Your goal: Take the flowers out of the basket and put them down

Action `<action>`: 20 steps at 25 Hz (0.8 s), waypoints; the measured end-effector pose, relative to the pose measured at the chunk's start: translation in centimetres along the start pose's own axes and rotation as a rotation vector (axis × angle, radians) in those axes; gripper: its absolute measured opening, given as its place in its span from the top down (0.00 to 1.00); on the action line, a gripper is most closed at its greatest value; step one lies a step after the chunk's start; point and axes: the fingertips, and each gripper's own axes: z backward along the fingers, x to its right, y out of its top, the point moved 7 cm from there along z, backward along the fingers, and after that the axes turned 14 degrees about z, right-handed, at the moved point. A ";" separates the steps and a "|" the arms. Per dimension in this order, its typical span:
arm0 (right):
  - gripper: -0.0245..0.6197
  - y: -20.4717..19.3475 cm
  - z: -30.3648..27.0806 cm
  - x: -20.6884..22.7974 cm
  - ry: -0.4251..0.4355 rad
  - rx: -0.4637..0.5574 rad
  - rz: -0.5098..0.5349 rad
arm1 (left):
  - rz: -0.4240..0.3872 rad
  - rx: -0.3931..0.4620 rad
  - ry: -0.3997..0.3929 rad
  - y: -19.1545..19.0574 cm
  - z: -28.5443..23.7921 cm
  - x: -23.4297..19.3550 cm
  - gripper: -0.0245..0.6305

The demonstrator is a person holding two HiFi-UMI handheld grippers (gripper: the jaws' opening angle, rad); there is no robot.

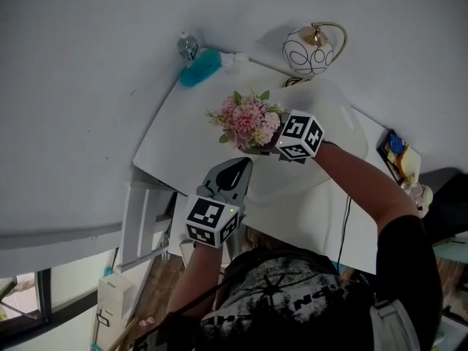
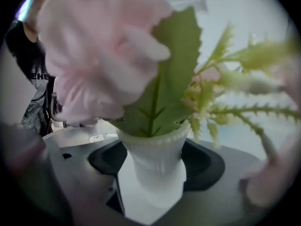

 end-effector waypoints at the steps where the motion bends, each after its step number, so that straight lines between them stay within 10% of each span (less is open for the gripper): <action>1: 0.43 0.0 -0.1 0.0 -0.002 0.006 0.010 | 0.000 0.001 0.001 0.0 -0.1 0.1 0.94; 20: 0.44 1.6 2.2 -0.3 -0.020 0.037 0.040 | -0.013 0.025 -0.011 0.5 0.5 0.5 0.94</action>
